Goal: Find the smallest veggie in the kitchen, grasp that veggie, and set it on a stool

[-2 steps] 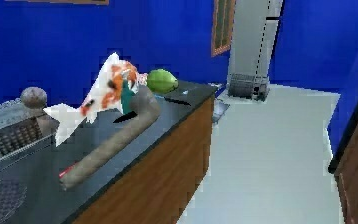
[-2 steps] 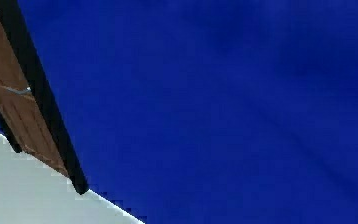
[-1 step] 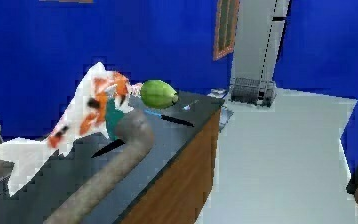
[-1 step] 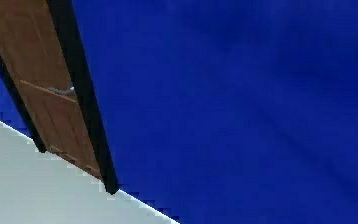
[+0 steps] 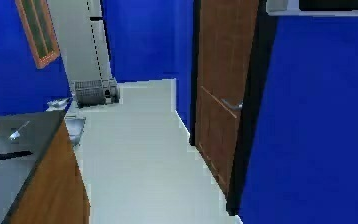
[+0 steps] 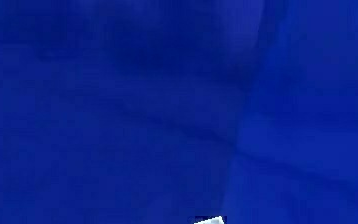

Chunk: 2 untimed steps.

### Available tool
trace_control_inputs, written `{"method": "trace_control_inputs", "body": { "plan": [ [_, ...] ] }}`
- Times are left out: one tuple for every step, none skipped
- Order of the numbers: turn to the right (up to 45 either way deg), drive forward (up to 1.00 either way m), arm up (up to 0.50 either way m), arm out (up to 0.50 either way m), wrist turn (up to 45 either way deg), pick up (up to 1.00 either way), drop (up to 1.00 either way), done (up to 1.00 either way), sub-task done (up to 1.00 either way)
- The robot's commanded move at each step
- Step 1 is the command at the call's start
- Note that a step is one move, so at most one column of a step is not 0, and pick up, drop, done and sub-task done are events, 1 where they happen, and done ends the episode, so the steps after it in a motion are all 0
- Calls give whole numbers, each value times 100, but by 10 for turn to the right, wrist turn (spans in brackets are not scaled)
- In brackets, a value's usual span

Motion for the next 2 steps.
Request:
{"method": "trace_control_inputs", "body": {
  "plan": [
    [450, 0, 0, 0, 0, 0, 0, 0, 0],
    [450, 0, 0, 0, 0, 0, 0, 0, 0]
  ]
}}
